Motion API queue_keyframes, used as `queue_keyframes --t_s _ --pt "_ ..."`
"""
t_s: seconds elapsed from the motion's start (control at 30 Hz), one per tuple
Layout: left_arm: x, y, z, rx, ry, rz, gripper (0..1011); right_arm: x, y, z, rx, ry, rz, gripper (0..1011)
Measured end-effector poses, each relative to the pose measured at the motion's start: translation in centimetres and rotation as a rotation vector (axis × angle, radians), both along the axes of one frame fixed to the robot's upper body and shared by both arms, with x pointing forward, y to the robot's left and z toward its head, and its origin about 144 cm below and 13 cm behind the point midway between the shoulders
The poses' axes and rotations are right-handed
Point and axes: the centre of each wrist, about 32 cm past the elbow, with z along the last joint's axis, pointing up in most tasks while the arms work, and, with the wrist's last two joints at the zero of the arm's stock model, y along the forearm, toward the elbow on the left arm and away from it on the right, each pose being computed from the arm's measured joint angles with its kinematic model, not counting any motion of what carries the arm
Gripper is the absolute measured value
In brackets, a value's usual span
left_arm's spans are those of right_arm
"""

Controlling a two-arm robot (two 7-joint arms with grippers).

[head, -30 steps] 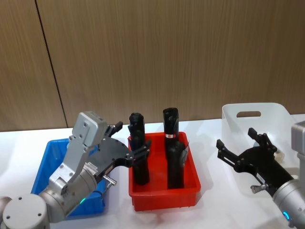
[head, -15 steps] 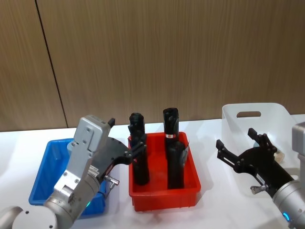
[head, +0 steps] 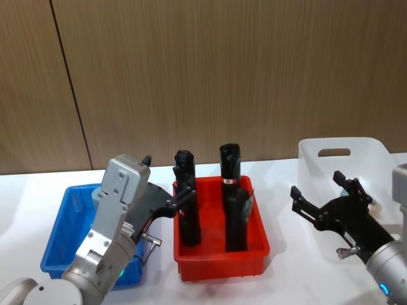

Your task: Pick the cotton swabs from the blue box and place them into the white box.

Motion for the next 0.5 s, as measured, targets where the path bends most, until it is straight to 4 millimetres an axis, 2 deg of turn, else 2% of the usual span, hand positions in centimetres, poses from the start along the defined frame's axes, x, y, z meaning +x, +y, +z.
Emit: queue_keyframes --t_s 0.5 --pt "0.02 0.02 0.03 0.0 -0.001 0.001 1004 0.0 0.0 -0.01 -0.001 0.0 0.001 1001"
